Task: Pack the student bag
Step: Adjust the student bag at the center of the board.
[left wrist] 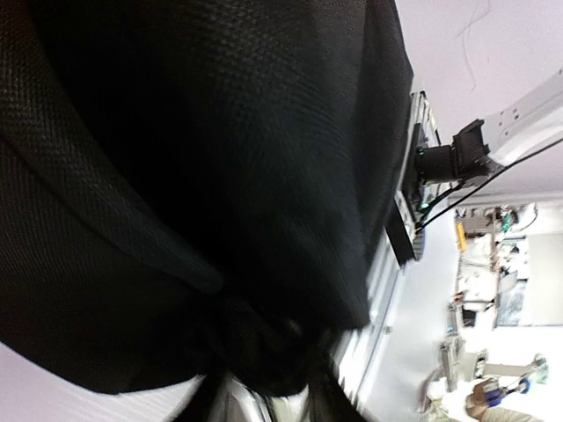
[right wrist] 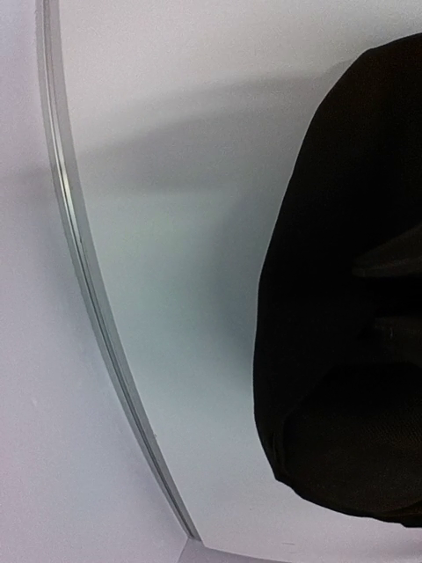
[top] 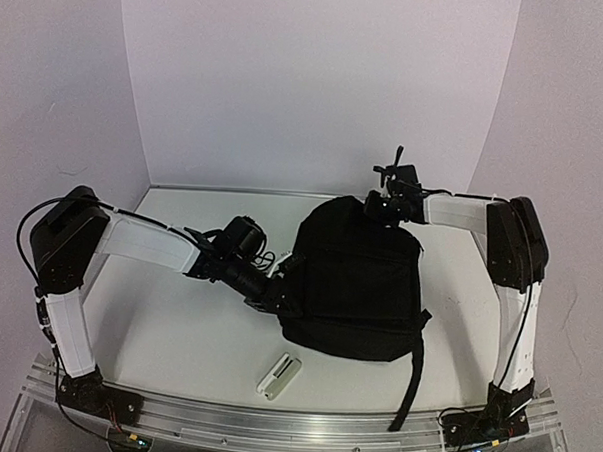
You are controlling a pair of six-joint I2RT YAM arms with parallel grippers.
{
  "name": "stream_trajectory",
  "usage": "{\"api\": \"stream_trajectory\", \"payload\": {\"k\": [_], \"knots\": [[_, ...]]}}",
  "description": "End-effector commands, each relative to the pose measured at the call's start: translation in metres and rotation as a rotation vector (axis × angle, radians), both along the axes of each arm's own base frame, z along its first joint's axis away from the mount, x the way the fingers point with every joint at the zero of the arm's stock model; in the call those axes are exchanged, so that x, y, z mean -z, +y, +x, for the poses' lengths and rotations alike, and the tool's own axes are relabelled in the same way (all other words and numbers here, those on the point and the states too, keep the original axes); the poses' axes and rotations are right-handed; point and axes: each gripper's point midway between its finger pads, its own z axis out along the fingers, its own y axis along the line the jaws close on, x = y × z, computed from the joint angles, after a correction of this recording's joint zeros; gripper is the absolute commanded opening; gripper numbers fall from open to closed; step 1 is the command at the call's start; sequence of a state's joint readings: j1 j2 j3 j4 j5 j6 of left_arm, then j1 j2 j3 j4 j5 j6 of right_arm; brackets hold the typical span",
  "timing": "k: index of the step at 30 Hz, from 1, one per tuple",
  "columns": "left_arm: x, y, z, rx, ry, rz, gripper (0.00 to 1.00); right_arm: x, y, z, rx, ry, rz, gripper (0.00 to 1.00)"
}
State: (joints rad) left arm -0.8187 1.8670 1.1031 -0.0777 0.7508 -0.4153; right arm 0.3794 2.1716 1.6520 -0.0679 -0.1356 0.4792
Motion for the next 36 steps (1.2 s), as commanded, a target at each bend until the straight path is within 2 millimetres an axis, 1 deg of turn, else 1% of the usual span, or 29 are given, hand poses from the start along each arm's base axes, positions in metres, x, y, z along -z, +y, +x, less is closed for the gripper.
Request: {"api": "stream_trajectory", "payload": {"k": [1, 2, 4, 5, 6, 7, 8, 9, 10, 12, 15, 18, 21, 22, 24, 26, 29, 33, 36], "knots": [[-0.049, 0.007, -0.005, -0.015, -0.054, -0.08, 0.4, -0.067, 0.02, 0.009, -0.06, -0.146, 0.054, 0.29], [-0.055, 0.01, -0.005, -0.024, -0.063, -0.078, 0.47, -0.072, 0.018, 0.005, -0.061, -0.15, 0.05, 0.34], [-0.065, 0.014, -0.003, -0.041, -0.086, -0.07, 0.55, -0.092, 0.014, -0.004, -0.067, -0.176, 0.047, 0.47], [-0.072, 0.016, -0.001, -0.052, -0.103, -0.064, 0.59, -0.1, 0.012, -0.009, -0.07, -0.184, 0.044, 0.52], [-0.075, 0.018, 0.002, -0.068, -0.118, -0.048, 0.62, -0.11, 0.009, -0.017, -0.073, -0.195, 0.043, 0.59], [-0.081, 0.02, 0.007, -0.089, -0.136, -0.039, 0.64, -0.119, 0.007, -0.024, -0.079, -0.2, 0.043, 0.63], [-0.085, 0.021, 0.014, -0.114, -0.147, -0.031, 0.66, -0.131, 0.005, -0.033, -0.087, -0.213, 0.047, 0.66], [-0.09, 0.023, 0.021, -0.14, -0.152, -0.029, 0.68, -0.139, 0.004, -0.043, -0.093, -0.214, 0.048, 0.68], [-0.094, 0.025, 0.03, -0.168, -0.157, -0.032, 0.69, -0.141, 0.003, -0.053, -0.099, -0.205, 0.045, 0.69], [-0.104, 0.027, 0.048, -0.221, -0.165, -0.052, 0.71, -0.143, 0.002, -0.075, -0.109, -0.18, 0.043, 0.69], [-0.122, 0.023, 0.071, -0.259, -0.18, -0.114, 0.73, -0.144, 0.009, -0.108, -0.142, -0.145, 0.074, 0.67], [-0.135, 0.012, 0.089, -0.279, -0.157, -0.183, 0.72, -0.136, 0.027, -0.145, -0.205, -0.092, 0.119, 0.61], [-0.143, -0.002, 0.097, -0.269, -0.112, -0.248, 0.69, -0.117, 0.044, -0.177, -0.25, -0.015, 0.16, 0.54], [-0.148, -0.007, 0.1, -0.266, -0.115, -0.276, 0.69, -0.112, 0.05, -0.187, -0.264, 0.004, 0.167, 0.52], [-0.147, -0.013, 0.108, -0.27, -0.108, -0.286, 0.67, -0.102, 0.059, -0.201, -0.281, 0.032, 0.166, 0.5], [-0.141, -0.018, 0.116, -0.285, -0.104, -0.276, 0.66, -0.09, 0.064, -0.212, -0.284, 0.061, 0.157, 0.49], [-0.128, -0.024, 0.128, -0.315, -0.104, -0.232, 0.62, -0.076, 0.069, -0.219, -0.289, 0.093, 0.142, 0.47], [-0.108, -0.028, 0.138, -0.343, -0.14, -0.146, 0.62, -0.065, 0.073, -0.221, -0.291, 0.109, 0.125, 0.42], [-0.093, -0.031, 0.144, -0.351, -0.153, -0.091, 0.61, -0.06, 0.078, -0.219, -0.291, 0.114, 0.11, 0.38]]}}
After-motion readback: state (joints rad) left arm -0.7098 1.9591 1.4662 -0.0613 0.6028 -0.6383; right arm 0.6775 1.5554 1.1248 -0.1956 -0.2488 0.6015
